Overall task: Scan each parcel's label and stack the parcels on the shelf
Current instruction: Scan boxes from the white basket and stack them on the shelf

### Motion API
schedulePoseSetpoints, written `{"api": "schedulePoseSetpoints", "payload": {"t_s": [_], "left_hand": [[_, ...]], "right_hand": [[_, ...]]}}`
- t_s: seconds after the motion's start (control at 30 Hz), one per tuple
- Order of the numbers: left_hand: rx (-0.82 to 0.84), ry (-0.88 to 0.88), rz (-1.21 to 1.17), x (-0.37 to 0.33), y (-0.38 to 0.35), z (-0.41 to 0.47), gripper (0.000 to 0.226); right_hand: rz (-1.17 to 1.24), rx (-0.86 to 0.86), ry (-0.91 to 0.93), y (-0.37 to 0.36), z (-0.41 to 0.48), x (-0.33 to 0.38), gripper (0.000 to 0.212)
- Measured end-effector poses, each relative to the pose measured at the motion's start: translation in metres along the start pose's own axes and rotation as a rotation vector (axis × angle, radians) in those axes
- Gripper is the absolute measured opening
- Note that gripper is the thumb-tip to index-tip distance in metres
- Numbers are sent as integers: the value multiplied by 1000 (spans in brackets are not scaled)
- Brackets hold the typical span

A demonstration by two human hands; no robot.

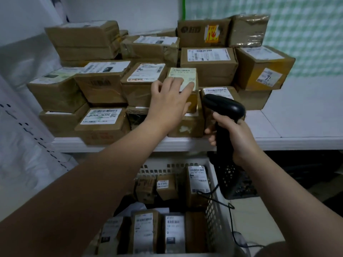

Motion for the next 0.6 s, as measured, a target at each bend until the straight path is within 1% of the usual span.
{"api": "schedulePoseSetpoints", "payload": {"t_s": [0.1, 0.13, 0.17, 0.2, 0.27, 0.4, 0.5, 0.6], "left_hand": [[-121, 15, -152, -11, 10, -34, 47], [-142, 22, -224, -15, 11, -51, 44], [-126, 30, -295, -21, 6, -72, 41], [-77, 39, -358, -28, -4, -94, 39], [79, 63, -442, -45, -35, -141, 38], [472, 90, -561, -90, -106, -213, 37], [693, 157, -638, -120, -152, -237, 38], [865, 267, -681, -141, -192, -242, 42]], "right_hand": [[-201, 91, -77, 6, -13, -11, 18], [-255, 118, -110, 10, -18, -17, 19], [-305, 135, -143, 15, -22, -25, 19], [-350, 139, -174, 21, -25, -33, 19], [-414, 103, -232, 40, -29, -52, 18], [-494, -63, -342, 86, -31, -98, 22], [-504, -160, -404, 112, -34, -130, 22], [-502, -196, -443, 125, -32, -151, 19]]}}
Point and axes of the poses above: each hand's wrist, its own z-axis towards the middle knuckle, its own y-axis out of the back of the hand, x = y × z, the point moved 10 cm from there along z, towards the middle knuckle, and after that the axes turned 9 degrees about z, right-handed, at the moved point
